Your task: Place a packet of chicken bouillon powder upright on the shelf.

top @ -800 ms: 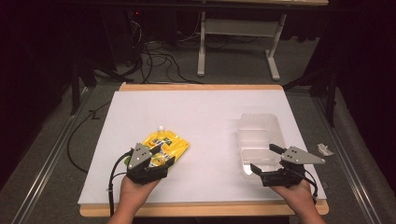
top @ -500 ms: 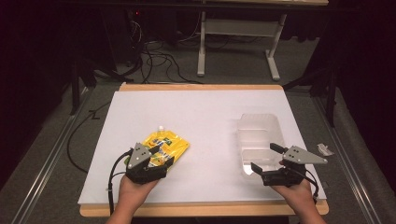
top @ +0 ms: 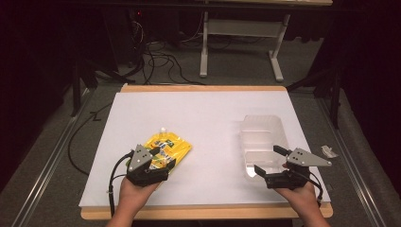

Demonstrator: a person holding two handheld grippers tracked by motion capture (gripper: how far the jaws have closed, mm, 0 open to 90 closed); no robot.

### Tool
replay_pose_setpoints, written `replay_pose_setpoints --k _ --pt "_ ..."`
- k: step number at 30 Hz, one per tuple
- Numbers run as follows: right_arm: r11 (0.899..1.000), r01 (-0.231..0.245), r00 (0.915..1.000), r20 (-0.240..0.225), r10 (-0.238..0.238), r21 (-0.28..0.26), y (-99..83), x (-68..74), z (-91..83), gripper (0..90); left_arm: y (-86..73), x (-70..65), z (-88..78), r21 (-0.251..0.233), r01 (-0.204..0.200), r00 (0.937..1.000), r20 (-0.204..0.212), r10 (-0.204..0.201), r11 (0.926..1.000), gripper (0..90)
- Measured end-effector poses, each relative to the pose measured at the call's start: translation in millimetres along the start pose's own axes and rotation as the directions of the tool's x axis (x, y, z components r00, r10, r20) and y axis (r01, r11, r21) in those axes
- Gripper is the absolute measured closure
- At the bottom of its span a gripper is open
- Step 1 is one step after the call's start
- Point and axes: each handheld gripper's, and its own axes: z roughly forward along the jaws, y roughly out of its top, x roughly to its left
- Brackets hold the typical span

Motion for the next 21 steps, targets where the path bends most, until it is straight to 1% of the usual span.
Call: replay_pose_setpoints --k 2,3,4,6,7,9,11,13,14,16,17,18,19,20,21 --pt "1.0 0.0 1.0 -0.001 0.0 0.001 -0.3 0.0 0.4 0.2 -0.2 2.3 -0.3 0.011 -0.001 0.9999 -0.012 0.001 0.9999 30.1" --pt "1.0 -0.003 1.0 -0.002 0.003 0.0 -0.4 -0.1 0.3 0.2 -0.5 3.0 -0.3 0.011 0.003 0.9999 -0.016 -0.003 0.9999 32.4" --pt "1.0 -0.004 1.0 -0.002 0.004 -0.001 -0.4 -0.3 0.2 0.2 -0.9 4.6 -0.9 0.013 0.004 0.9998 -0.019 -0.004 0.9999 37.4" --pt "1.0 -0.006 1.0 -0.001 0.006 -0.002 -0.3 -0.6 -0.4 0.4 -2.7 9.1 -1.8 0.015 0.011 0.9996 -0.027 -0.011 0.9998 50.1" --pt "1.0 -0.005 1.0 -0.002 0.005 -0.001 -0.3 -0.7 -0.7 0.7 -3.7 11.9 -2.0 0.021 0.015 0.9991 -0.04 -0.014 0.9997 56.1" --pt "1.0 -0.005 1.0 -0.003 0.005 -0.001 -0.1 -0.6 -1.1 1.1 -6.2 19.4 -3.0 0.04 0.013 0.9974 -0.071 -0.01 0.9991 67.2" --pt "1.0 -0.004 1.0 -0.005 0.004 0.0 0.0 -0.5 -1.2 1.4 -9.3 28.6 -4.9 0.048 0.034 0.9924 -0.12 -0.028 0.9983 76.6" --pt "1.0 -0.001 1.0 -0.008 0.001 -0.002 0.0 -0.6 -0.8 1.6 -12.4 39.4 -7.6 0.052 0.06 0.985 -0.165 -0.051 0.9968 84.7" --pt "1.0 0.0 1.0 -0.008 0.0 0.001 0.0 -0.6 -0.7 1.7 -14.1 45.0 -8.7 0.052 0.075 0.98 -0.189 -0.064 0.9958 87.8" --pt "1.0 -0.005 0.9999 -0.01 0.005 0.003 -0.2 -0.5 -0.3 2.0 -17.8 56.9 -10.4 0.056 0.108 0.9678 -0.234 -0.092 0.9926 90.0" --pt "1.0 -0.005 0.9999 -0.012 0.005 0.005 -0.2 -0.4 -0.3 2.1 -21.0 64.0 -10.9 0.059 0.128 0.9592 -0.261 -0.108 0.99 90.0" --pt "1.0 -0.005 0.9999 -0.013 0.005 0.006 -0.3 -0.2 -0.2 2.2 -23.7 69.7 -10.9 0.067 0.14 0.9526 -0.281 -0.116 0.9879 90.0" --pt "1.0 -0.004 0.9999 -0.013 0.004 0.005 -0.4 -0.1 -0.1 2.2 -25.8 73.8 -10.3 0.074 0.151 0.9475 -0.295 -0.123 0.9857 90.0" --pt "1.0 -0.001 0.9999 -0.014 0.001 0.004 -0.4 0.0 -0.1 2.3 -25.8 73.8 -10.3 0.074 0.151 0.9475 -0.295 -0.123 0.9857 90.0" --pt "1.0 -0.001 0.9999 -0.016 0.001 0.005 -0.4 0.1 -0.1 2.5 -31.8 85.1 -8.3 0.107 0.182 0.934 -0.329 -0.138 0.9775 90.0"
